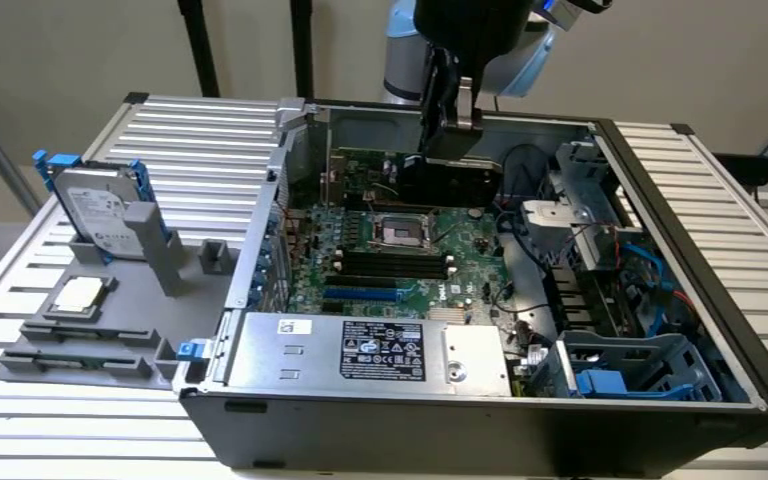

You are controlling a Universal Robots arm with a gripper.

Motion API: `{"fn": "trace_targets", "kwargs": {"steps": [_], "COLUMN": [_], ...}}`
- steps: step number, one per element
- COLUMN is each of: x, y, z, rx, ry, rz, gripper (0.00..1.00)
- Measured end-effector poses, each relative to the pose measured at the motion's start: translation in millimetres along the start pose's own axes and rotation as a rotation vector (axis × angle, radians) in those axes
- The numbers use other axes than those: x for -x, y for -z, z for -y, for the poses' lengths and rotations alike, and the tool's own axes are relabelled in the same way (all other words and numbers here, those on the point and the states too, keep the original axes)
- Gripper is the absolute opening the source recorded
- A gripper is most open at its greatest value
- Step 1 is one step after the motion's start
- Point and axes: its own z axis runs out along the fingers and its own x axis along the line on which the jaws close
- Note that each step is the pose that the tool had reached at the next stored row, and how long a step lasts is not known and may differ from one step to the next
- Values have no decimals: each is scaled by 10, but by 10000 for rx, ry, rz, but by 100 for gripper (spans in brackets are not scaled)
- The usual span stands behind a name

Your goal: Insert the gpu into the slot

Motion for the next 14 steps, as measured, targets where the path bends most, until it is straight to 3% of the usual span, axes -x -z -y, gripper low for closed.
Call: {"fn": "trace_targets", "kwargs": {"steps": [14], "x": [-1], "y": [-29], "z": [-39], "rx": [-16], "ry": [-127], "rz": [9], "gripper": [26]}}
